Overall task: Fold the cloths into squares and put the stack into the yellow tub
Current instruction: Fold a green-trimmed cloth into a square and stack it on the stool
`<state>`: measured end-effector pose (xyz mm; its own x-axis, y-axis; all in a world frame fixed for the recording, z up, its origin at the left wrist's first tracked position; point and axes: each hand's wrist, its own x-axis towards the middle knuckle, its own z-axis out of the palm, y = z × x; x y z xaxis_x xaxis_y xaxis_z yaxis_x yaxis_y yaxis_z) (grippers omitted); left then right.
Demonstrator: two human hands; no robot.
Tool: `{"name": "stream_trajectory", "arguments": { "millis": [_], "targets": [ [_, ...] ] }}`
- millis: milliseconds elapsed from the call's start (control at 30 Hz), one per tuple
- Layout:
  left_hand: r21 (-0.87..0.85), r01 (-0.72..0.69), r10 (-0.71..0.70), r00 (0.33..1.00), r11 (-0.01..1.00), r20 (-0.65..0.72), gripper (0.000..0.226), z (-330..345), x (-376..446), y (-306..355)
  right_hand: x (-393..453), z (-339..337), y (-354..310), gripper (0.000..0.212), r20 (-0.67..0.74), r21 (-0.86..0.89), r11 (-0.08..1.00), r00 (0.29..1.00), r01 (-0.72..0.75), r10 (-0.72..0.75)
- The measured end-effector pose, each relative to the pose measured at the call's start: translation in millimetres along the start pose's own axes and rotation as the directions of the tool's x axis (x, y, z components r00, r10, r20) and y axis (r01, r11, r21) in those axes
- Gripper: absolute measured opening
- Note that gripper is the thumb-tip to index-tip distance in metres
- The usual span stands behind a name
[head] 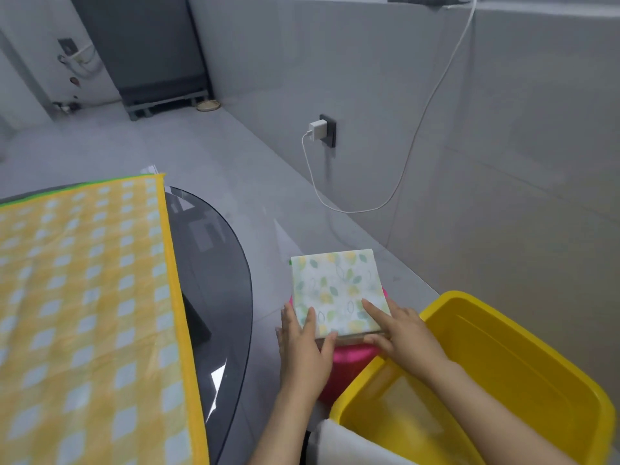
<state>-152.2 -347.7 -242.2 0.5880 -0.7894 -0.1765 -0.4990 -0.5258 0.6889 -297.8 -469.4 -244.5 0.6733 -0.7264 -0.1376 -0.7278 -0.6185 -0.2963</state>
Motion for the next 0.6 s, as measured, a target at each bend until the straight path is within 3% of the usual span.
{"name": "stream_trajectory", "arguments": {
  "millis": [133, 333, 433, 600],
  "targets": [
    [-0.079, -0.036, 0.029, 0.996, 0.996, -0.079, 0.051, -20, -14, 32, -17, -31, -23, 0.058, -0.123, 0.085, 0.996, 0.992, 0.011, -0.001],
    [-0.402, -0.122, 0.041, 0.978, 0.908, -0.205, 0.036, -74, -57, 97, -47, -106, -72, 0.045, -0.358, 0.294, 0.944, 0.933, 0.15, -0.037],
    [-0.442, -0.202, 0.096, 0.963, 0.874, -0.251, 0.033, -109, -84, 120, -62, -145, -100, 0.035, -0.418, 0.363, 0.903, 0.906, 0.232, -0.065],
    [-0.412, -0.33, 0.19, 0.919, 0.849, -0.345, 0.026, -188, -127, 122, -92, -193, -167, 0.027, -0.503, 0.286, 0.877, 0.839, 0.386, -0.206]
  ]
}}
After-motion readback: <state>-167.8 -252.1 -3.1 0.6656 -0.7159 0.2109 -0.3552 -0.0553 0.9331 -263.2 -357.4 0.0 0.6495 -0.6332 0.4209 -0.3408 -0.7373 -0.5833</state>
